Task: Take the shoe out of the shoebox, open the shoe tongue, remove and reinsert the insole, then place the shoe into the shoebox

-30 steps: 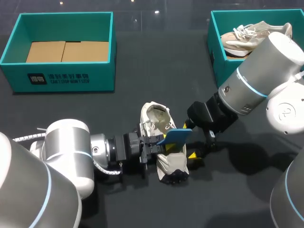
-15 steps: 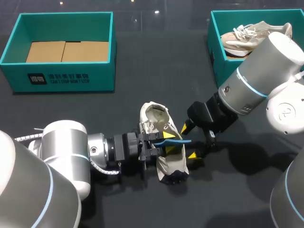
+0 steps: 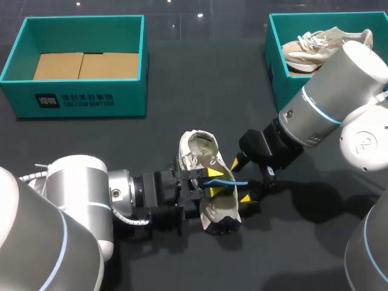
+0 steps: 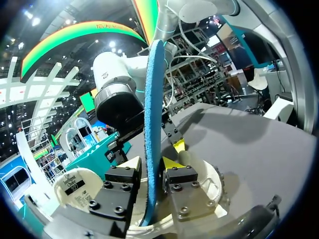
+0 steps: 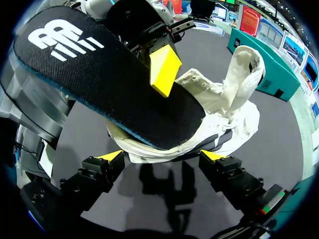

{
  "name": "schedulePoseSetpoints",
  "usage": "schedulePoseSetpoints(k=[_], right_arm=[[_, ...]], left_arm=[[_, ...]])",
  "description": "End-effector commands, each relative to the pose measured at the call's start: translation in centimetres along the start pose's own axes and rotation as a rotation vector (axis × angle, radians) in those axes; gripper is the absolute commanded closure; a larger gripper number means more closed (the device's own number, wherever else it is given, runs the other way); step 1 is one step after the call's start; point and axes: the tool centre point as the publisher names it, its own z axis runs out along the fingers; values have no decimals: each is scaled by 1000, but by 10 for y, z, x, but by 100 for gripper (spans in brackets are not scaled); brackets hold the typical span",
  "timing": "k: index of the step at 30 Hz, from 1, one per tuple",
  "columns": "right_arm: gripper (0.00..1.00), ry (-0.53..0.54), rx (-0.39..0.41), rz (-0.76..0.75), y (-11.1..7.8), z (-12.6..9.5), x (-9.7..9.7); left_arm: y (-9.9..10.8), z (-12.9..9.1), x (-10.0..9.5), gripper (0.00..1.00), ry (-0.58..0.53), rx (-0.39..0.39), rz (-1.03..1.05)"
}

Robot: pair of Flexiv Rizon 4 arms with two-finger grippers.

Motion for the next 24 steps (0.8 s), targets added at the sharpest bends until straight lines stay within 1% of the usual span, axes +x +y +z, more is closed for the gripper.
schedulePoseSetpoints(k=[1,2,3,4,8,14,24], right_arm=[[0,-2,0,0,0,2,0],[0,-2,0,0,0,2,0],[0,-2,0,0,0,2,0],[0,-2,0,0,0,2,0],[0,-2,0,0,0,2,0],[0,-2,0,0,0,2,0],[0,-2,0,0,0,2,0]], left_arm=[[-5,8,4,79,5,-31,1],[-4,9,5,84,9,-33,1],[-4,10,6,93,13,-34,0],[-3,10,6,100,17,-36,0],[3,9,8,100,24,-38,-1],[19,5,10,100,38,-2,8],[39,1,4,100,16,12,20]])
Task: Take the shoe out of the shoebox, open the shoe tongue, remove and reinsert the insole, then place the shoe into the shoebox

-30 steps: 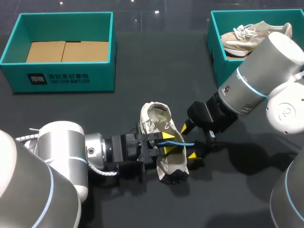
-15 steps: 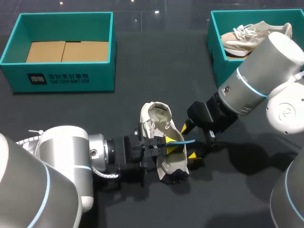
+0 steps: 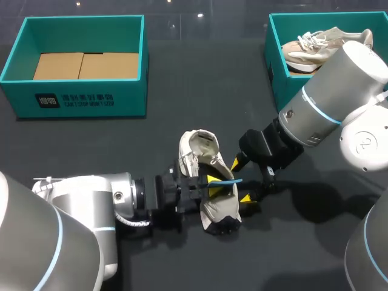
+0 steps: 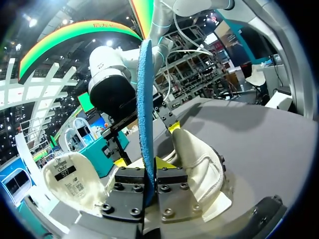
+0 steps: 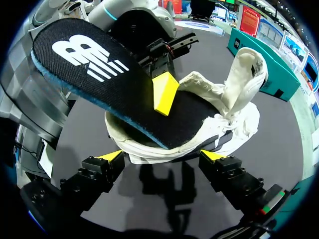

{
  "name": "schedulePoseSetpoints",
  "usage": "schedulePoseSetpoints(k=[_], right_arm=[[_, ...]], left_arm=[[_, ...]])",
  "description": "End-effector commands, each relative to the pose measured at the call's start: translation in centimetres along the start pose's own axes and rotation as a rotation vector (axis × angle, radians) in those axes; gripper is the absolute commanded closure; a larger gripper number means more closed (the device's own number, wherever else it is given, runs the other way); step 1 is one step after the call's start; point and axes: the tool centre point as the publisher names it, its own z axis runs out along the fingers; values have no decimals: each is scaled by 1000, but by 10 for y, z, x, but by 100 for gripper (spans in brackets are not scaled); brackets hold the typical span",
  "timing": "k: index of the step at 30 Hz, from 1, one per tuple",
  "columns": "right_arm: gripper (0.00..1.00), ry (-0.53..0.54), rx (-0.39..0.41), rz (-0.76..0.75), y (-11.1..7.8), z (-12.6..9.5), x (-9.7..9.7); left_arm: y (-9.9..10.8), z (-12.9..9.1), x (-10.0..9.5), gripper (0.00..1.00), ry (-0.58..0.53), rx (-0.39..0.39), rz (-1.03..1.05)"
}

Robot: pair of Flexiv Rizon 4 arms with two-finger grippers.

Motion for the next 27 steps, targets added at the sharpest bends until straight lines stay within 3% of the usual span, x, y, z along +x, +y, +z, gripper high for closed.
schedulePoseSetpoints(k=[1,7,17,18,19,27], right_arm=[[0,-2,0,0,0,2,0],[0,-2,0,0,0,2,0],[0,-2,0,0,0,2,0],[0,-2,0,0,0,2,0],[0,-2,0,0,0,2,0],[0,-2,0,0,0,2,0]], left_arm=[[12,-2,-1,100,4,16,1],[19,-2,0,100,3,-28,17],[4,3,2,100,7,-26,39],[2,3,3,94,9,-22,38],[-1,4,3,76,9,-17,40],[-22,6,3,77,0,10,56]])
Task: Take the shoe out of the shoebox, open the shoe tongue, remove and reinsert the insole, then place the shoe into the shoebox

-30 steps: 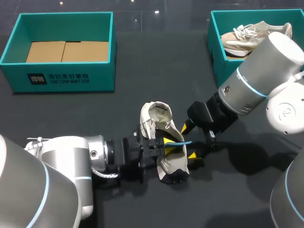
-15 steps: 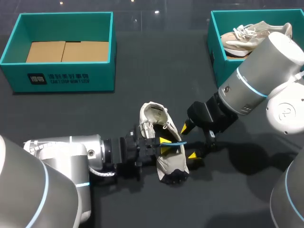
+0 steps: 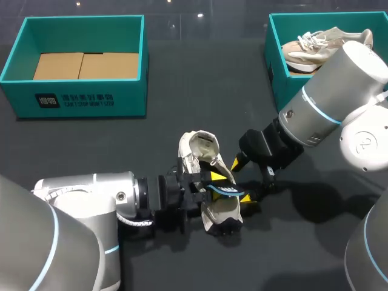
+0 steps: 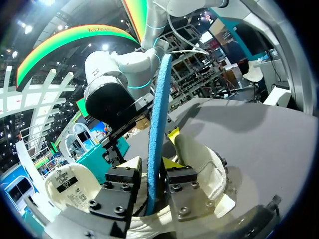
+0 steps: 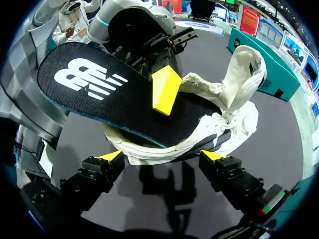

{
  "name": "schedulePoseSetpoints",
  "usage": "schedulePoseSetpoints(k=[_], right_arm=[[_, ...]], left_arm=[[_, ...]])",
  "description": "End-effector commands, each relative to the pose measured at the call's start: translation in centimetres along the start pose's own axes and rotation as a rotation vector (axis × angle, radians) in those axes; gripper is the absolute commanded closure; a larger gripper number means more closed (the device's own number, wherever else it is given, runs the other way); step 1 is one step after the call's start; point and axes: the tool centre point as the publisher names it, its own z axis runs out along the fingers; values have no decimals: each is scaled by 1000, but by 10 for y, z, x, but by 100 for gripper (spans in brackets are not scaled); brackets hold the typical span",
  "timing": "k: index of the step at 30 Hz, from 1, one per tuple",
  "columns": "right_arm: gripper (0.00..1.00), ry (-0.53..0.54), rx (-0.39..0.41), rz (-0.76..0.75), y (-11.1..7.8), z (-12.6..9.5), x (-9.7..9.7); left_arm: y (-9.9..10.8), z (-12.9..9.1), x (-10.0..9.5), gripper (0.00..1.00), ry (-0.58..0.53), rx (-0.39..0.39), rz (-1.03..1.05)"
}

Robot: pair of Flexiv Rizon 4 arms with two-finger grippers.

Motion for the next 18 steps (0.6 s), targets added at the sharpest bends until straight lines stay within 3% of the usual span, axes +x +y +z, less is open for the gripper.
schedulePoseSetpoints(k=[1,7,8,9,18], right_arm=[[0,-2,0,0,0,2,0],[0,-2,0,0,0,2,0],[0,-2,0,0,0,2,0],[0,-2,0,0,0,2,0],[0,-2,0,0,0,2,0]], left_arm=[[-10,0,1,79,-9,-4,7],[-21,0,0,87,-22,-11,33],[-21,0,0,90,-23,-13,36],[-21,0,0,100,-23,-14,38],[1,3,1,100,-35,-70,85]])
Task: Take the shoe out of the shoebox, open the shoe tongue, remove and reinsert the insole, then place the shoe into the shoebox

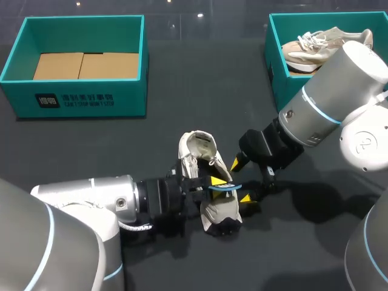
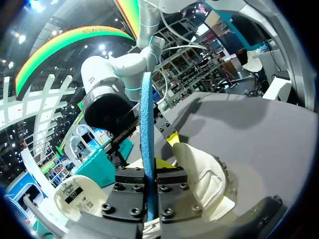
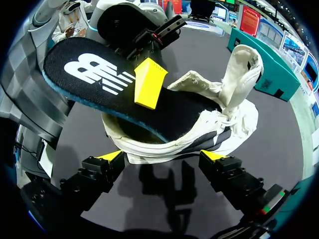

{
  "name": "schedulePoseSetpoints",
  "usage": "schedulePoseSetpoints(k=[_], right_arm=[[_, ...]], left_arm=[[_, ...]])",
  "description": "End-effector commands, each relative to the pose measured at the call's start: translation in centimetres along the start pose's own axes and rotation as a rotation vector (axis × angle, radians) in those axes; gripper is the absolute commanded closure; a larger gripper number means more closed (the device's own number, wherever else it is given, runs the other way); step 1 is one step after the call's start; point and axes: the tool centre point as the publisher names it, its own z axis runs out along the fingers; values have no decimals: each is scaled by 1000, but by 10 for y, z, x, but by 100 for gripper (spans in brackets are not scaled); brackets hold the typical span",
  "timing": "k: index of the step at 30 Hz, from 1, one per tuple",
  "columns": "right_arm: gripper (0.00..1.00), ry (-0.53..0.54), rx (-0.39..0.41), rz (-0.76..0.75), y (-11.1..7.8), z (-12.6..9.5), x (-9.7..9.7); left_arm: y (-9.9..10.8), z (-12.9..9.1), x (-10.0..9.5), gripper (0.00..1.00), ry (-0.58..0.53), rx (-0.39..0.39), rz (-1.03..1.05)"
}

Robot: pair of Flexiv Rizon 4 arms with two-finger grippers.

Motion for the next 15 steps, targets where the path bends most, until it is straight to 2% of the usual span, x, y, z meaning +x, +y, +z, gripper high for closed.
schedulePoseSetpoints(k=[1,15], right_arm=[[0,-2,0,0,0,2,0],[0,-2,0,0,0,2,0]], left_arm=[[9,7,1,100,-6,-21,10],[35,4,-10,100,-1,-110,-12]])
